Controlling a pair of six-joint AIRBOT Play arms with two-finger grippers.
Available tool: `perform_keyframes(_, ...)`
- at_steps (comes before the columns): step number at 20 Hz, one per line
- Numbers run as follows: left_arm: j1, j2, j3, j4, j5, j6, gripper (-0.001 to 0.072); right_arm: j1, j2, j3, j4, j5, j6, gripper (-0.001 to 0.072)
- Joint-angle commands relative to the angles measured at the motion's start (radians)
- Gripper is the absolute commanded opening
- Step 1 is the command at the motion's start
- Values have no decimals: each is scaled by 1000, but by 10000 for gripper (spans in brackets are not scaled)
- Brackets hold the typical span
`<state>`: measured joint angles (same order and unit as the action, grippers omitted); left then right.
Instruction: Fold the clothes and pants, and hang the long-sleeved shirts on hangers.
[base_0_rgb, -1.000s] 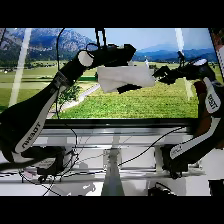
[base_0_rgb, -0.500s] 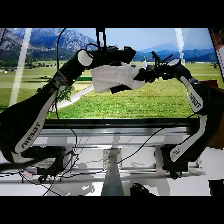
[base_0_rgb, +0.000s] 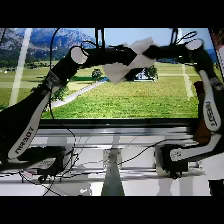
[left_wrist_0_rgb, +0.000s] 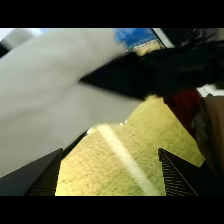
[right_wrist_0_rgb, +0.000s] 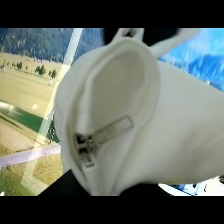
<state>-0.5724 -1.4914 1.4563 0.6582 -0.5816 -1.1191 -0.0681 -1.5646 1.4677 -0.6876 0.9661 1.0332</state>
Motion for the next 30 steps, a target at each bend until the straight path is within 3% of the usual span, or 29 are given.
perform_keyframes(1, 3, 36, 0, 0, -26, 1, 699, -89, 225, 7, -117, -24, 84, 17)
perform_keyframes(6, 3, 67, 0, 0, -26, 1, 699, -230, 502, 6, -282, 5, 230, 17)
perform_keyframes(10, 3, 68, 0, -1, -26, 0, 699, -323, 617, 6, -657, 139, 463, 17)
perform_keyframes(13, 3, 68, 0, 0, -26, 0, 699, -448, 640, 3, -872, 252, 505, 17)
perform_keyframes(21, 11, 68, 0, 0, -22, 1, 699, -827, 666, -273, -1030, 375, 734, 17)
perform_keyframes(24, 12, 68, 0, 0, -21, 0, 699, -922, 669, -375, -1085, 468, 926, 17)
perform_keyframes(26, 12, 68, 0, -1, -21, 0, 699, -977, 669, -391, -1087, 459, 998, 19)
perform_keyframes(27, 12, 67, 0, -1, -22, 0, 699, -998, 669, -390, -1087, 431, 1000, 72)
perform_keyframes(28, 12, 66, 0, 0, -22, 0, 699, -1013, 669, -390, -1091, 410, 1000, 297)
perform_keyframes(29, 12, 65, 0, 0, -22, 0, 698, -1028, 669, -390, -1091, 393, 1000, 679)
perform_keyframes(30, 12, 64, 0, 0, -22, 0, 699, -1036, 669, -389, -1091, 382, 997, 692)
